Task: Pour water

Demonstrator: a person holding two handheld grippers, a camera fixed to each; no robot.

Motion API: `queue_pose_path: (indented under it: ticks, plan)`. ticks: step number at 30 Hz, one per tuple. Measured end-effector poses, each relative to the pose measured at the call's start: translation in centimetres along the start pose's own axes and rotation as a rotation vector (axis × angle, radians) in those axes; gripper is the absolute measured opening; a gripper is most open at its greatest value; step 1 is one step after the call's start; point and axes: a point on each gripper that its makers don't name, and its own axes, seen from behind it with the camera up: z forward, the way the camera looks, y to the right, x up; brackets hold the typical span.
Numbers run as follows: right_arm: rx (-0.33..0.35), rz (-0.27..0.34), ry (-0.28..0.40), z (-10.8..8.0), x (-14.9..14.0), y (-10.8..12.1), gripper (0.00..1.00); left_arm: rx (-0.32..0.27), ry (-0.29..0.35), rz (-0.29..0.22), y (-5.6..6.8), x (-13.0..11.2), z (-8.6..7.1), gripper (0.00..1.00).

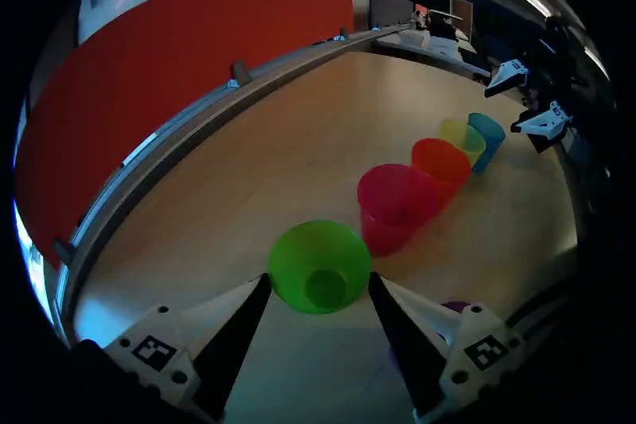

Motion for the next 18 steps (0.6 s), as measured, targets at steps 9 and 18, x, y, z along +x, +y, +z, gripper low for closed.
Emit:
queue_pose_path:
  ticks: [9, 18]
  plan:
    - [0.003, 0.003, -0.003, 0.3, -0.2, 0.0, 1.0, -0.005, 0.007, 0.001, 0.0, 0.0, 1.0, 0.91]
    - [0.0, 0.003, -0.007, 0.4, -0.3, 0.1, 1.0, -0.005, 0.01, 0.011, 0.1, 0.3, 1.6, 0.91]
